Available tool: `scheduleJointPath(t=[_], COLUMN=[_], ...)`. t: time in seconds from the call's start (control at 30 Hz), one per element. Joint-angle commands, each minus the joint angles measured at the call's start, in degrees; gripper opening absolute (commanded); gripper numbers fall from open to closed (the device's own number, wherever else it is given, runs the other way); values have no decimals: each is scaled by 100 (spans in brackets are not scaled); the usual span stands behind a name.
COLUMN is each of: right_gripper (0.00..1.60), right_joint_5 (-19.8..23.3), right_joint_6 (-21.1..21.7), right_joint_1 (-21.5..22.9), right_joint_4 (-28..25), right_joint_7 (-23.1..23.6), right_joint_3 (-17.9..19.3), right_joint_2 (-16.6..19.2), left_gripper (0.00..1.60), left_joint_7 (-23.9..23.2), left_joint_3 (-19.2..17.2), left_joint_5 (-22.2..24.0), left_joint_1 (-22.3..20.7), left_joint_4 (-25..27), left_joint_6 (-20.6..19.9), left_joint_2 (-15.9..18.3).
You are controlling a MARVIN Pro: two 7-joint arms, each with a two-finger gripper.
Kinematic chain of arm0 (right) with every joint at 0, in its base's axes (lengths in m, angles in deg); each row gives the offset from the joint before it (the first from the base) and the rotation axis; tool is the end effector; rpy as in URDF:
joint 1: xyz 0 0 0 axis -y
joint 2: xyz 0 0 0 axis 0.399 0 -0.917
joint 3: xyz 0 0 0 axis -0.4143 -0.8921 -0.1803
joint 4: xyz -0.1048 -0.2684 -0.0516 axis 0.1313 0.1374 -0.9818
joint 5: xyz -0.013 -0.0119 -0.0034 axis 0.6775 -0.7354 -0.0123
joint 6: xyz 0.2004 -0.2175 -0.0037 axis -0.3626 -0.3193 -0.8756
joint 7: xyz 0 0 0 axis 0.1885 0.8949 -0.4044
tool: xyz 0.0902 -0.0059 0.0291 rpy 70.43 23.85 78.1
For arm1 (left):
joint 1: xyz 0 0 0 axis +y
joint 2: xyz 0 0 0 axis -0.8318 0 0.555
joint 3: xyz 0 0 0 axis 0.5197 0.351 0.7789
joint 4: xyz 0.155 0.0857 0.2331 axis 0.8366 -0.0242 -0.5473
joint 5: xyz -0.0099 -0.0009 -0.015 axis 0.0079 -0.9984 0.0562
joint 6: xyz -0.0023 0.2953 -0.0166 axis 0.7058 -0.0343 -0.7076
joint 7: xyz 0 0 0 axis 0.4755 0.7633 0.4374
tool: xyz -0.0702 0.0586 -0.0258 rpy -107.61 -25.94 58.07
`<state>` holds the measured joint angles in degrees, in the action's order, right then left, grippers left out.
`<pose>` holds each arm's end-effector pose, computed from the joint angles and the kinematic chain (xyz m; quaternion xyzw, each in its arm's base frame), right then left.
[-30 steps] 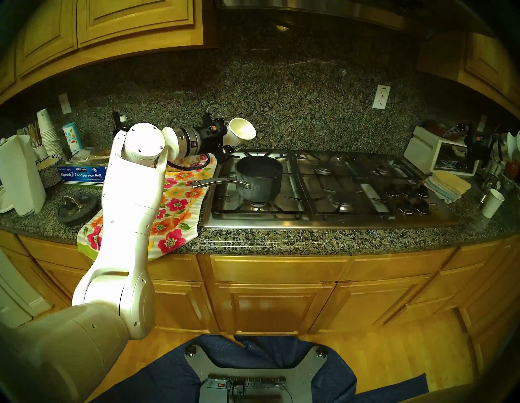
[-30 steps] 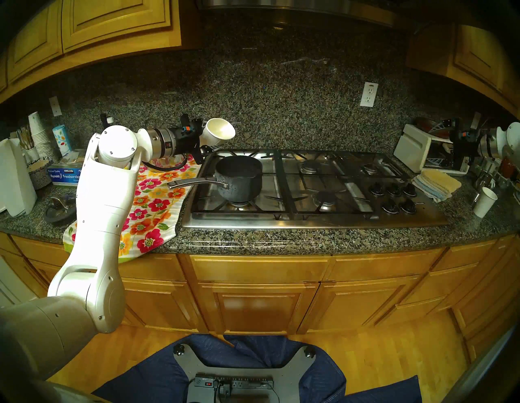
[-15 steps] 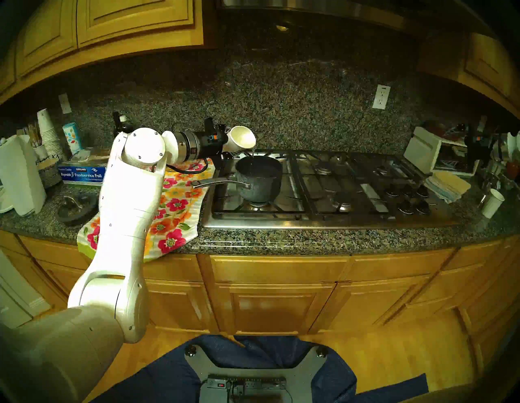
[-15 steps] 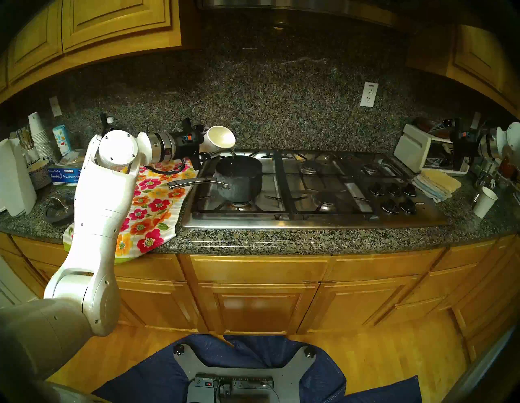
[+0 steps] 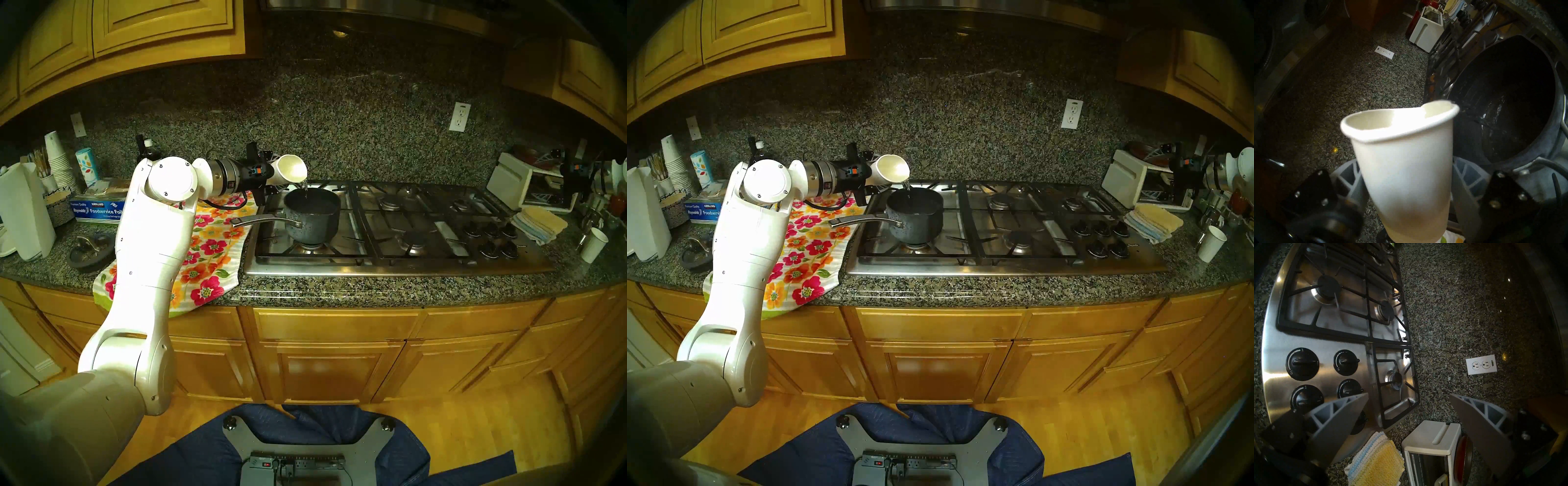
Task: Pick up the water cup, pour water into the pot, turn on the stove
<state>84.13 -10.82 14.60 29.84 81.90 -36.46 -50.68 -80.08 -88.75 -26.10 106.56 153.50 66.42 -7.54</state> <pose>0.4203 -0.4209 0.0297 0.6065 0.6153 0.4477 0.2306 0.5264 0.0190 -0.0908 -0.4436 0.6435 -0.6073 0.1424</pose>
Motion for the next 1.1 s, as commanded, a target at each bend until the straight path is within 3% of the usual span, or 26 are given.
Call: scheduleJointPath(t=[0.0, 1.07], right_gripper=[160, 160], right_joint_5=[45, 46], right_joint_6=[1, 0], right_joint_1=[148, 147], right_joint_4=[33, 35], right_joint_7=[-71, -70], right_joint_3=[103, 102], right_joint_2=[-54, -55], left_gripper=[79, 78], left_joint_7=[179, 305], left_joint_3=[-7, 10], left_joint_5=[-23, -610], left_joint_1=[-183, -174], left_joint_4=[278, 391], left_joint_6=[195, 748], left_joint_2=[-9, -6])
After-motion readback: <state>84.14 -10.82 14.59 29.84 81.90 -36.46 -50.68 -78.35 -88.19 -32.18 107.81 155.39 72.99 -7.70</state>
